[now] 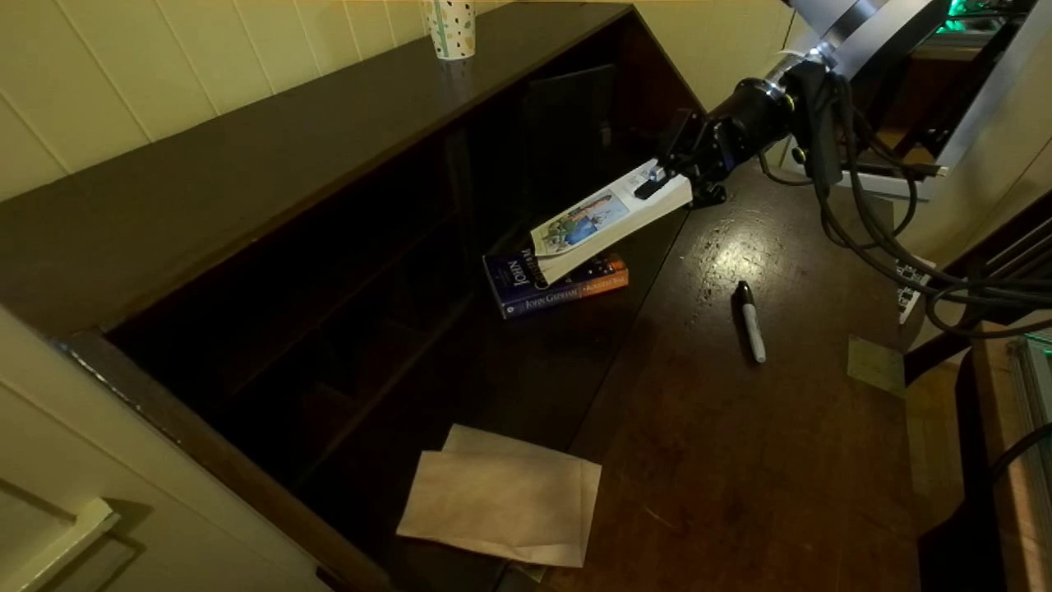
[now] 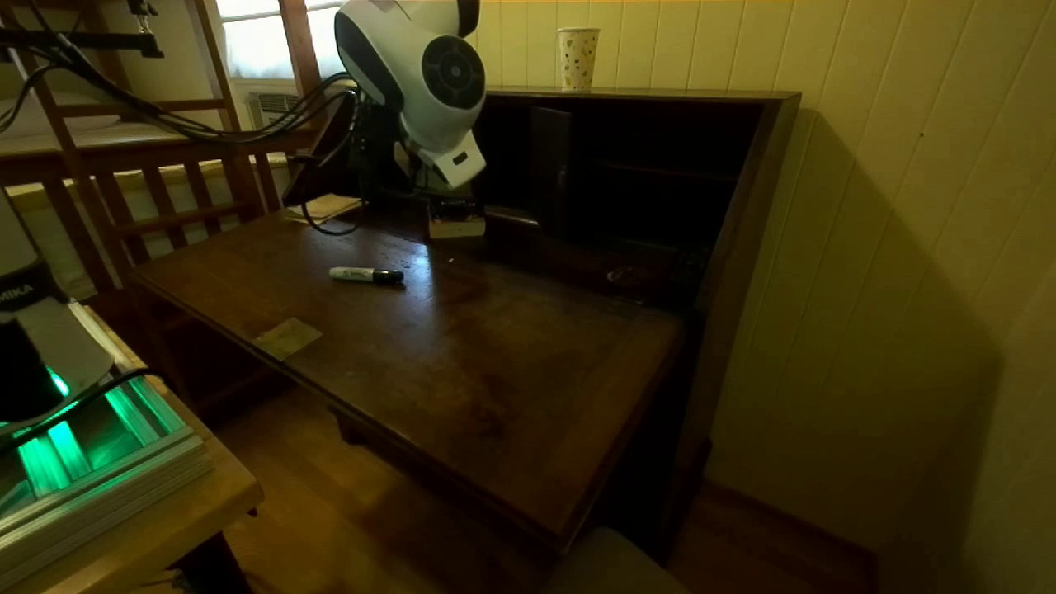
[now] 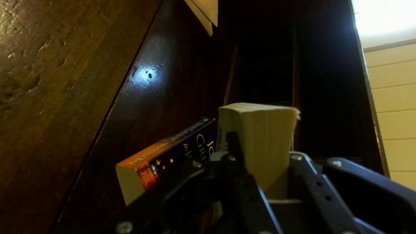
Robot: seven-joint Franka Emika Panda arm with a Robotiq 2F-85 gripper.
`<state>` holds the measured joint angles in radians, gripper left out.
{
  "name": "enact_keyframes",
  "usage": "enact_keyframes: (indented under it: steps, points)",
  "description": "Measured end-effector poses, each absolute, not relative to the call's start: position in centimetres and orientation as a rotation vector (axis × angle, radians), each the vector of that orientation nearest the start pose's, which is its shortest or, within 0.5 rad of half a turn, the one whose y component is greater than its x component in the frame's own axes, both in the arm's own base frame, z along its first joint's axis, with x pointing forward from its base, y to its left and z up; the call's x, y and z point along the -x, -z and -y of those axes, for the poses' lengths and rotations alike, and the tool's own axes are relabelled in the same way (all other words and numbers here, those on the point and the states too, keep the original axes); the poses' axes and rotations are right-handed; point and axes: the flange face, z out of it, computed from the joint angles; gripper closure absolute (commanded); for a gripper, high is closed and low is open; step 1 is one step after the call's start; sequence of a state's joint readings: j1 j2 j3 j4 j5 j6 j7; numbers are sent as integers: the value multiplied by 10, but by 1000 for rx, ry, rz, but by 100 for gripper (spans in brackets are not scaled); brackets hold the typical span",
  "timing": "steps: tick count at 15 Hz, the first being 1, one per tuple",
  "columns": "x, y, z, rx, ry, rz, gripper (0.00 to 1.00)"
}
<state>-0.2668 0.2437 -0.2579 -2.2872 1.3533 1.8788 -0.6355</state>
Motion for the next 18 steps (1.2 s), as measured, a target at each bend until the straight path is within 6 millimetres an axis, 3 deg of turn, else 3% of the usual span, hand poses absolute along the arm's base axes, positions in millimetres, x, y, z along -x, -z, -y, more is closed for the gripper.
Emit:
enact_keyframes:
  steps: [6, 18]
  points:
    - [-469, -244, 186, 1852, 151, -790, 94]
    - [-500, -249, 185, 1884, 169, -739, 94]
